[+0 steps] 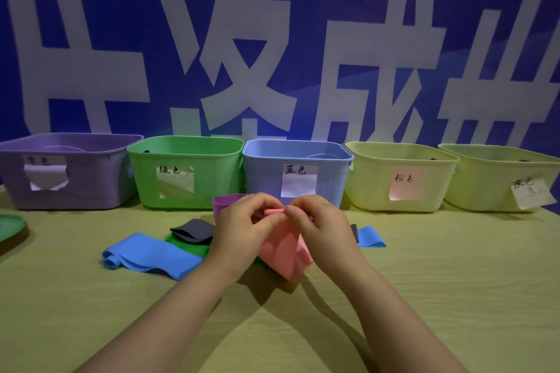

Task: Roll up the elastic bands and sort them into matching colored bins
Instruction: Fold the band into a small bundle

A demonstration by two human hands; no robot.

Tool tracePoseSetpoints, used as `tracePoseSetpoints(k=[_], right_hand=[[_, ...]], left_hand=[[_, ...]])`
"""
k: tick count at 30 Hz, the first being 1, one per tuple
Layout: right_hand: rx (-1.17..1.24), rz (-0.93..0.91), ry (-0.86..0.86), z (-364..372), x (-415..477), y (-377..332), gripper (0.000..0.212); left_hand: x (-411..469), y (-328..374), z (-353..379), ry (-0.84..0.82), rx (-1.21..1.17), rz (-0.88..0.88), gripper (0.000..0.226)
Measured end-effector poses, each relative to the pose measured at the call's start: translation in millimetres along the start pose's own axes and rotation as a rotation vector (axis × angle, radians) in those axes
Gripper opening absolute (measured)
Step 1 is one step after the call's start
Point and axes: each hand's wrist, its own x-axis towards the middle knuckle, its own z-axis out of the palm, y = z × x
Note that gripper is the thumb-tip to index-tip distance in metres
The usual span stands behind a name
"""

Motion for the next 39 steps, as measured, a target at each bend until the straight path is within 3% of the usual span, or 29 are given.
tracePoseSetpoints(k=[4, 6, 12, 15, 19, 24, 27, 32, 35, 37, 39], right_hand=[[0.080, 0.029, 0.044, 0.6, -0.3, 1.8, 0.007], [0.100, 0.039, 0.049, 0.7, -1.2, 2.7, 0.015], [0.057, 0.013, 0.058, -0.1, -1.2, 0.6, 0.007], [0.057, 0.009, 0.063, -0.7, -0.9, 1.3, 0.010], [0.064, 0.025, 0.073, -0.9, -1.3, 1.9, 0.016], [0.124, 0.035, 0.082, -2.8, -2.4, -2.0, 0.005], [0.171, 0.023, 0.075, -2.4, -2.6, -1.3, 0.018], [0.164, 0.007, 0.068, 0.3, -1.3, 0.5, 0.017], [0.136, 0.005, 0.069, -2.5, -1.2, -0.3, 0.015], [0.130, 0.025, 0.054, -3.4, -1.5, -1.8, 0.014], [0.122, 0.048, 0.047, -2.9, -1.7, -1.6, 0.014]], left_hand=[[1.2, -0.1, -1.3, 0.042, 0.044, 0.019, 0.006], [1.6, 1.1, -2.7, 0.053, 0.065, 0.018, 0.010], [0.1, 4.5, -3.3, 0.029, 0.100, 0.015, 0.016], [-1.7, 9.6, -1.8, 0.002, -0.021, -0.035, 0.004], [-1.0, 7.8, -1.3, 0.004, -0.027, -0.048, 0.016], [-0.6, 5.8, -3.5, 0.022, 0.018, -0.028, 0.013], [-0.9, 8.4, -3.9, 0.021, 0.056, -0.008, 0.012], [-2.1, 7.9, -3.1, 0.001, 0.046, -0.019, 0.014], [-2.3, 9.9, -1.1, -0.013, -0.047, -0.048, 0.003], [-2.2, 9.1, -1.2, -0.009, -0.036, -0.034, 0.016], [-1.9, 8.4, -1.5, -0.013, 0.017, -0.009, 0.014]])
